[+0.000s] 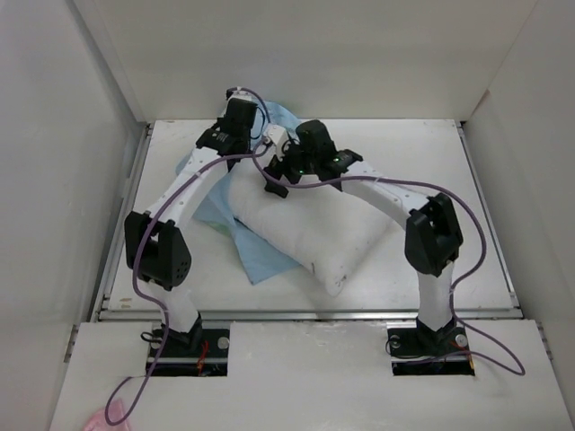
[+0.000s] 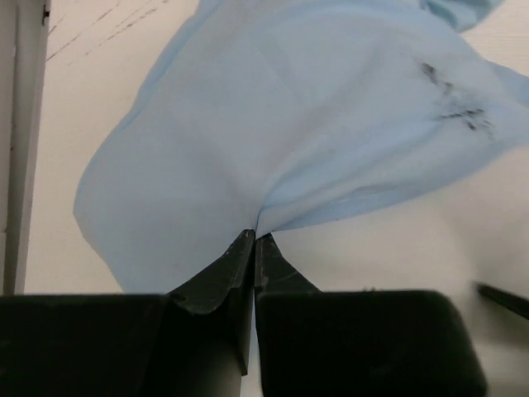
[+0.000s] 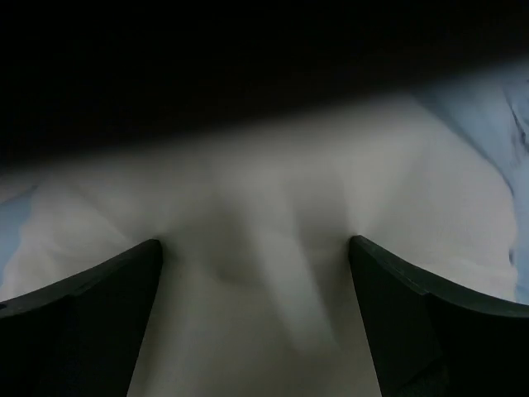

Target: Put the pillow into the pillowcase

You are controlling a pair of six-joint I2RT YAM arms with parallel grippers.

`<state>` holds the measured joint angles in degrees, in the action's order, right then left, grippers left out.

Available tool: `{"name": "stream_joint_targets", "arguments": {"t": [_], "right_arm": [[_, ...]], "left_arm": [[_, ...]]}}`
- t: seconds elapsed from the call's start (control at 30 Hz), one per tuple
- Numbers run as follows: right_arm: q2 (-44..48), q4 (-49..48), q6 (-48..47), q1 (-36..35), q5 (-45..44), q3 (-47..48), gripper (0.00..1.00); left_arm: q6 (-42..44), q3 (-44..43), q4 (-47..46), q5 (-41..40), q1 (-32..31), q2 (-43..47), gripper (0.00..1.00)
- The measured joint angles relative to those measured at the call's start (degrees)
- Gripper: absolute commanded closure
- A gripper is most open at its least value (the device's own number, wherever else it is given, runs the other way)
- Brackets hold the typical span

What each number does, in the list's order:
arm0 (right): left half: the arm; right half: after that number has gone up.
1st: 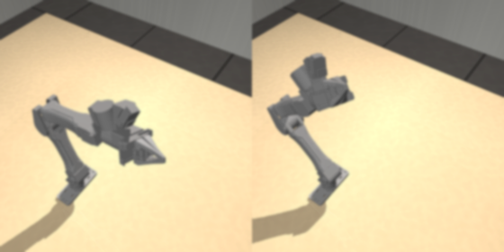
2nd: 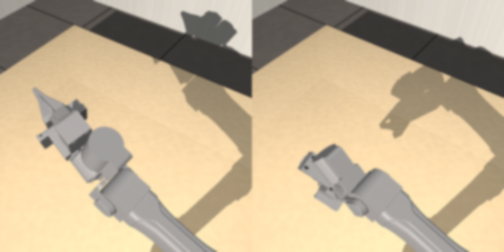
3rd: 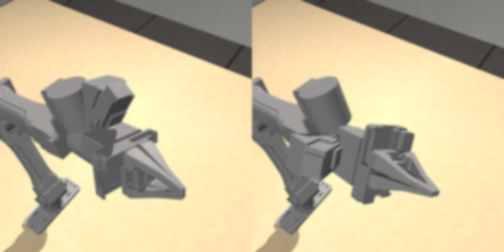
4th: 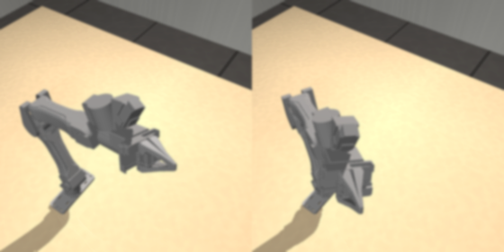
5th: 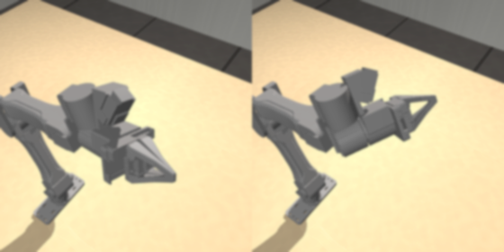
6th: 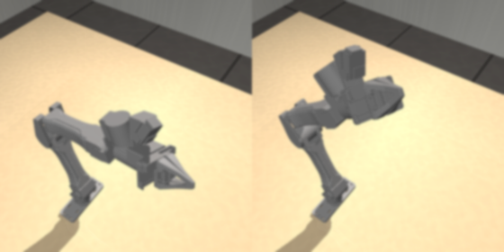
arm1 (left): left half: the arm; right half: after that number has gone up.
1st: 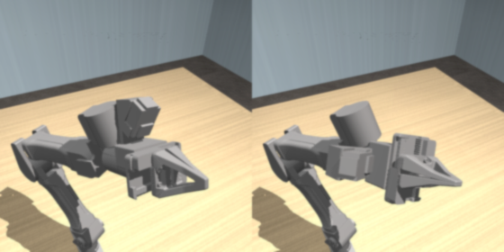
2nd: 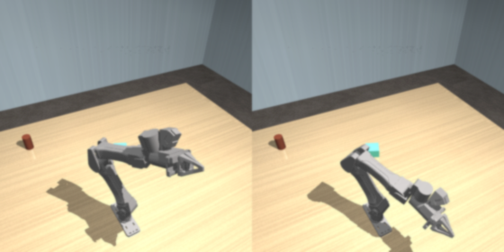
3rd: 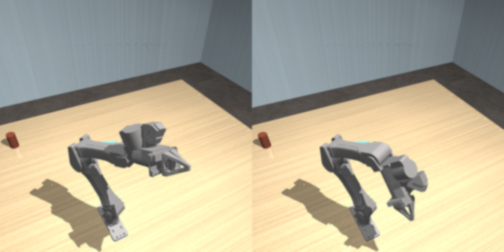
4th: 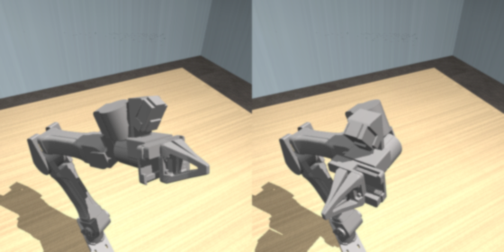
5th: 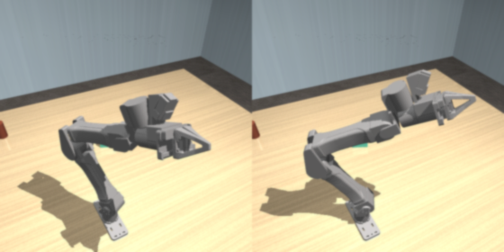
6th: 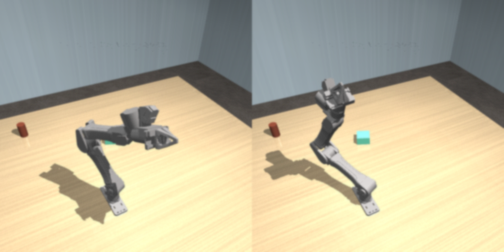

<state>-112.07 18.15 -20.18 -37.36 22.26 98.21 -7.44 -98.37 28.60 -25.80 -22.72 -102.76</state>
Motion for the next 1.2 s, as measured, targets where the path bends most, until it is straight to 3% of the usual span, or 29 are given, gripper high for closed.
{"name": "stream_joint_targets", "arguments": {"t": [0.03, 0.07, 0.1, 0.2, 0.4, 0.47, 0.67, 0.9, 1.03, 1.13, 1.17, 1.2], "right_arm": [[-2.1, -1.5, 0.5, -0.5, 0.0, 1.1, 0.36], [-3.8, -3.3, 0.7, -0.9, 0.1, 1.8, 0.80], [-5.2, -5.2, 1.2, -1.2, -0.1, 2.2, 1.00], [-6.4, -11.9, 7.8, -1.2, -2.5, 1.0, 1.00], [5.3, -34.9, 24.0, 1.2, -9.4, -20.3, 1.00], [12.1, -43.2, 28.4, 1.4, -14.2, -28.9, 1.00], [20.2, -57.8, 34.5, 1.0, -27.3, -41.0, 1.00], [17.9, -78.2, 41.0, -2.6, -49.1, -48.4, 1.00], [13.0, -83.9, 43.0, -3.0, -61.3, -48.3, 1.00], [9.3, -84.5, 43.6, -3.0, -65.9, -45.6, 1.00], [8.4, -83.9, 43.8, -2.9, -66.0, -44.8, 0.96], [8.0, -83.2, 44.0, -2.8, -65.9, -44.4, 0.75]], "left_arm": [[0.4, 1.2, -0.6, 1.1, -0.5, 1.6, 1.00], [0.8, 2.3, -1.1, 2.0, -0.8, 3.0, 1.00], [1.3, 3.0, -1.2, 2.8, -1.0, 4.0, 1.00], [1.2, 4.7, -2.1, 4.4, -0.5, 6.1, 1.00], [1.0, 6.2, -4.4, 11.0, -2.9, 9.3, 1.00], [1.0, 6.1, -5.4, 14.2, -6.1, 10.3, 1.00], [0.9, 4.3, -8.2, 21.2, -18.7, 13.7, 1.00], [-4.9, 9.2, -11.5, 28.5, -25.5, 18.9, 1.00], [-9.2, 18.9, -14.3, 30.6, -27.1, 21.6, 1.00], [-11.5, 23.3, -15.7, 30.4, -27.1, 21.6, 1.00], [-12.0, 24.1, -16.3, 30.2, -26.9, 21.7, 1.00], [-12.5, 24.9, -16.8, 29.6, -26.9, 21.8, 1.00]]}}
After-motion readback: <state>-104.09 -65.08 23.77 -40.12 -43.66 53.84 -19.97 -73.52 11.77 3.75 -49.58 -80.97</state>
